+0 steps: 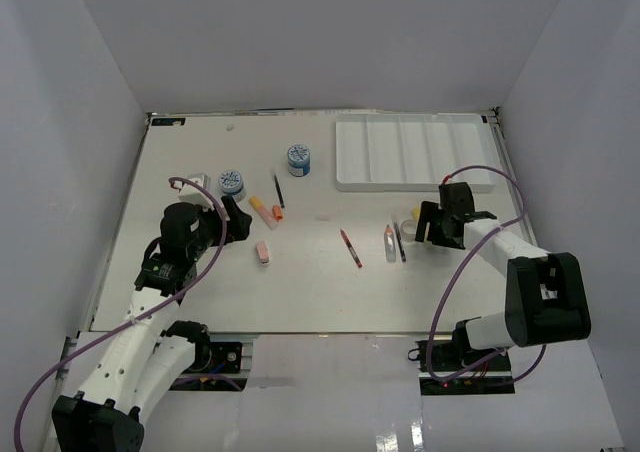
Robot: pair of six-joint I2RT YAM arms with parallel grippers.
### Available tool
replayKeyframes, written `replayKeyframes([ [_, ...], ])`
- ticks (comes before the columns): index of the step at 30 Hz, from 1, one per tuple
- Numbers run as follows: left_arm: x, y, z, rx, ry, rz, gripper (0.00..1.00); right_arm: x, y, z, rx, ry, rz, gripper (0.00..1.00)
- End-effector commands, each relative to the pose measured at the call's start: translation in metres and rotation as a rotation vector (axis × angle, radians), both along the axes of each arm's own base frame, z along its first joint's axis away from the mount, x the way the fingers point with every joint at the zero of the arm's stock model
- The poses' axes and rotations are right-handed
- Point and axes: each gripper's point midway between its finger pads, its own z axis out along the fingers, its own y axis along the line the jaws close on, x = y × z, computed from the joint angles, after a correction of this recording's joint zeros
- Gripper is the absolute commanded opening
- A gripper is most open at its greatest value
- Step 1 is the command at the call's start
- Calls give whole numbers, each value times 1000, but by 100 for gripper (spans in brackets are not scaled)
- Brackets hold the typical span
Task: Sort the stationery into containers
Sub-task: Pick up the stationery from the center of the board.
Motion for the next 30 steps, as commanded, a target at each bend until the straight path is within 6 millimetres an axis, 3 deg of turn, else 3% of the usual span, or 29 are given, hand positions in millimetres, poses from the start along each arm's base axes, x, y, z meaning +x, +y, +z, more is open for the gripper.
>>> replayKeyframes([
  [1,0,-3,6,-1,-27,-20,98,7,-1,-6,1,-17,0,79],
  [15,0,-4,1,-2,-9,-20,98,9,-6,-19,-35,3,5,72],
  [28,1,-2,-1,3,-4,-14,98,32,7,-12,-12,-33,96,67],
  [30,1,-3,-2,2,-1,-14,98,34,8,-12,-12,-30,104,61],
])
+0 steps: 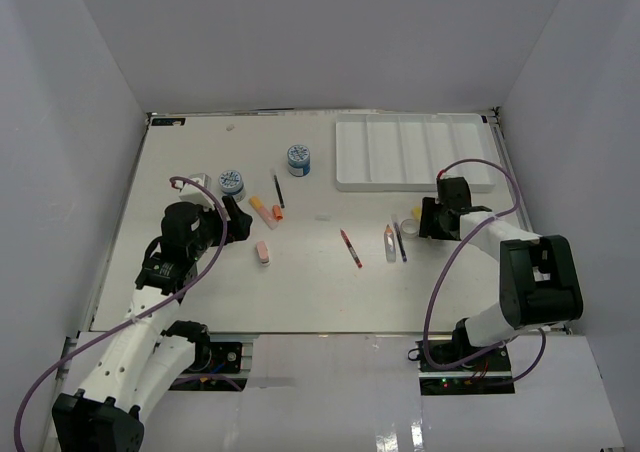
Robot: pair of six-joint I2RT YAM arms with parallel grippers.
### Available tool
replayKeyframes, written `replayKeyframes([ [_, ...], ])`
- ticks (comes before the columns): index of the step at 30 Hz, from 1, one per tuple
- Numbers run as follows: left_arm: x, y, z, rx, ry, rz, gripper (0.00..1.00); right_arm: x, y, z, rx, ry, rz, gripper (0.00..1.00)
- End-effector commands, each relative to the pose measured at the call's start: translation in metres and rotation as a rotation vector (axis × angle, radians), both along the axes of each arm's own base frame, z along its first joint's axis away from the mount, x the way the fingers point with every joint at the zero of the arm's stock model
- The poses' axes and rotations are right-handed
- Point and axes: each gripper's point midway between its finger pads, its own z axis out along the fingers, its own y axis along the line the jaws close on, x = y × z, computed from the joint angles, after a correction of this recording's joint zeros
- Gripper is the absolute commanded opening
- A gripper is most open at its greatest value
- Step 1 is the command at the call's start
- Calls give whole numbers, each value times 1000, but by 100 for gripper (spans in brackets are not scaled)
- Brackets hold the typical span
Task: Sort the stationery into containers
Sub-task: Pick up the stationery from the center of the board, then place the stationery in the storage box.
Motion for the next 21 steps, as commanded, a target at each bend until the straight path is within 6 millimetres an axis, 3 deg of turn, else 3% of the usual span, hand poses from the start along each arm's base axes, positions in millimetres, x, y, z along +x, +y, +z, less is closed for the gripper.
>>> replayKeyframes([
  [1,1,-2,0,4,-6,-12,98,12,11,1,43,-13,44,57],
  [7,1,-2,0,4,-6,-12,98,10,5,7,20,-13,25,37],
  [12,1,-3,-2,2,0,-14,98,16,5,33,12,-65,45,23],
  [15,2,-3,-2,4,3,-15,98,31,10,63,22,-141,74,23],
  [19,2,-3,-3,4,8,-15,98,70,20,125,49,-310,102,25],
  [21,2,-3,-4,5,11,-14,98,86,23,143,52,-352,107,25],
])
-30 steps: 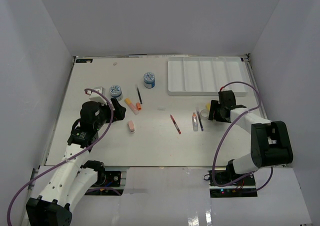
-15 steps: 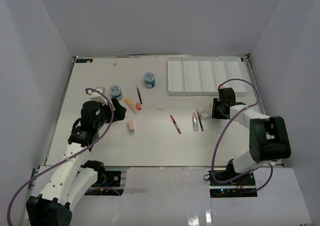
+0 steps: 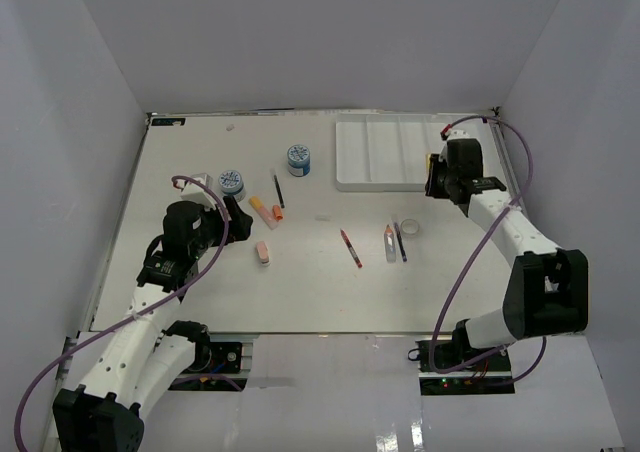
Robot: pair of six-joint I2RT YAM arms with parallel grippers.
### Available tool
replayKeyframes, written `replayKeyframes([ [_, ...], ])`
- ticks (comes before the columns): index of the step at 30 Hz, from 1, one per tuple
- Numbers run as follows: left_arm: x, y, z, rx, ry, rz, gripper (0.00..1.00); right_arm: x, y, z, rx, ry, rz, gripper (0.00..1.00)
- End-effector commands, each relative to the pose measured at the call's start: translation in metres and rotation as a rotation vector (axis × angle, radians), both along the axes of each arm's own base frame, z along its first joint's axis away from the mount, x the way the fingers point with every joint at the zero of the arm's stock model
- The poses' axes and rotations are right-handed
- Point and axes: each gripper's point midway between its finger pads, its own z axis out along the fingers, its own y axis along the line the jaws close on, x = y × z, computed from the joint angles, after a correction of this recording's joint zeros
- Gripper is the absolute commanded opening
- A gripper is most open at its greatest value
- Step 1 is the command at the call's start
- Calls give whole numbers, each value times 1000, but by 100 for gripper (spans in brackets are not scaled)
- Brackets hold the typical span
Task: Sort the stationery into containers
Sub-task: Place the stationery in the storage box.
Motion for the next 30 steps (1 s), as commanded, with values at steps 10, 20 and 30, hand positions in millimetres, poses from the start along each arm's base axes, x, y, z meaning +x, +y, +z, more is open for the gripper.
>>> replayKeyframes([
  [10,0,-2,0,2,-8,-10,98,142,20,55,-39,-173,49,26],
  [20,1,-1,-2,4,2,-1,98,178,22,11,-53,-122,35,43],
  [30,5,-3,-1,-26,31,21,98,163,17,44,-66,-165,30,62],
])
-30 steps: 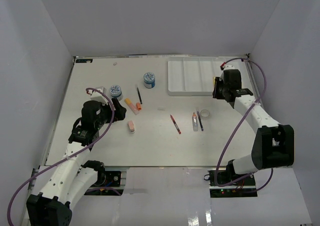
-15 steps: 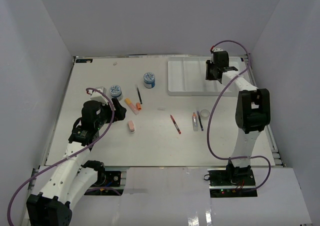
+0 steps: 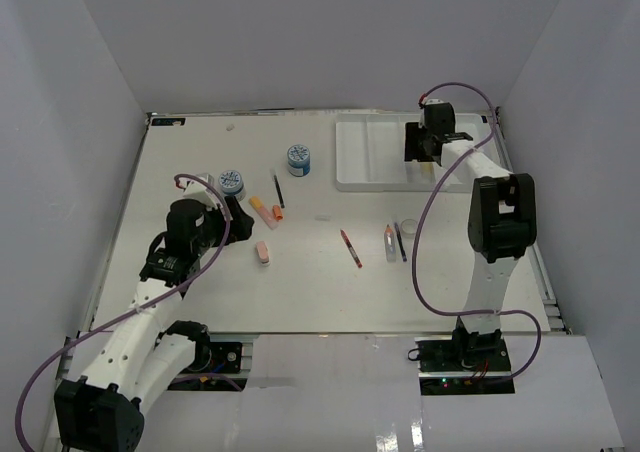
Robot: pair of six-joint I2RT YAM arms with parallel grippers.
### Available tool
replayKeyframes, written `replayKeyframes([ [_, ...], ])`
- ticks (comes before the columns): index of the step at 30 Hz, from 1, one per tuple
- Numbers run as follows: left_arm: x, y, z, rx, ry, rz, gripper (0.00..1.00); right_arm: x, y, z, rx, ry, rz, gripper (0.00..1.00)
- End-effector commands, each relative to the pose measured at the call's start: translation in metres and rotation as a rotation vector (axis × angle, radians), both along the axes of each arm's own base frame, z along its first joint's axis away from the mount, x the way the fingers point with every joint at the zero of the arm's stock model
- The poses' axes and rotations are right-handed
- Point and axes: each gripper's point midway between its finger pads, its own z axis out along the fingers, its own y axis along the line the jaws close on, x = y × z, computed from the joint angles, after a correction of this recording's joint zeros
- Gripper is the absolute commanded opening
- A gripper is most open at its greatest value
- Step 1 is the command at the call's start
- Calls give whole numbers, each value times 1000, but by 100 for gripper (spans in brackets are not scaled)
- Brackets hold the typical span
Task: Sort the stationery into containers
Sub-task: Place the stationery in the storage box, then pick up the stationery from the center of the board.
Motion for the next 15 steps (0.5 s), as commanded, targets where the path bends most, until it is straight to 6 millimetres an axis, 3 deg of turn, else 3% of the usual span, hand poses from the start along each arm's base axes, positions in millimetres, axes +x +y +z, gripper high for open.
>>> replayKeyframes([
  [1,6,-3,11,-36,0,23,98,-1,-1,69,11,-143,1,65],
  [2,8,-5,10,-54,24,36,98,-11,2,70,24,-137,16,67],
  [3,10,-6,13,-63,32,40,98,-20,3,94,42,-180,23,69],
  [7,28,-10,24,-109,93,98,98,-61,6,130,109,-243,43,77],
  [8,35,-12,14,-110,144,109,98,-70,5,138,120,-264,40,80],
  [9,38,-14,12,-141,176,135,98,-90,3,147,132,-286,37,85],
  [11,48,-19,15,-171,214,162,98,-109,1,154,144,-308,35,98],
  [12,52,-22,2,-181,278,185,98,-128,-2,159,151,-330,36,91],
  [13,57,-21,-1,-175,293,208,98,-137,-3,159,156,-335,39,90],
  [14,65,-25,5,-175,284,215,98,-150,-3,175,170,-385,49,90],
  [15,71,-27,-8,-158,319,240,98,-161,-4,164,179,-370,48,90],
])
